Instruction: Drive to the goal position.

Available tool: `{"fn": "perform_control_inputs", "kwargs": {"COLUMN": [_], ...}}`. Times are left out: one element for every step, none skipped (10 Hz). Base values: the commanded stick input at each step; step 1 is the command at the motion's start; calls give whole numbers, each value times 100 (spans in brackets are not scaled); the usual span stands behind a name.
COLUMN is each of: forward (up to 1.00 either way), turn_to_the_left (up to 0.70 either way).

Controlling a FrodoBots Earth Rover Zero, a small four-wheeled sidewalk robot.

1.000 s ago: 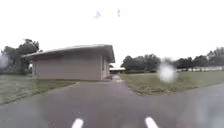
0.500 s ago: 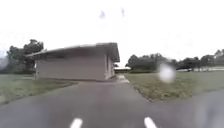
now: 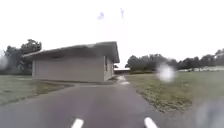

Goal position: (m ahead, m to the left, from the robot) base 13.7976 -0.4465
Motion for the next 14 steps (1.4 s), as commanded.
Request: {"fn": "perform_control_inputs", "kwargs": {"forward": [85,85,85,85,85,85,85,85,85,85,85,85,85,85], "turn_to_the_left": [0,0,0,0,0,0,0,0,0,0,0,0,0,0]}}
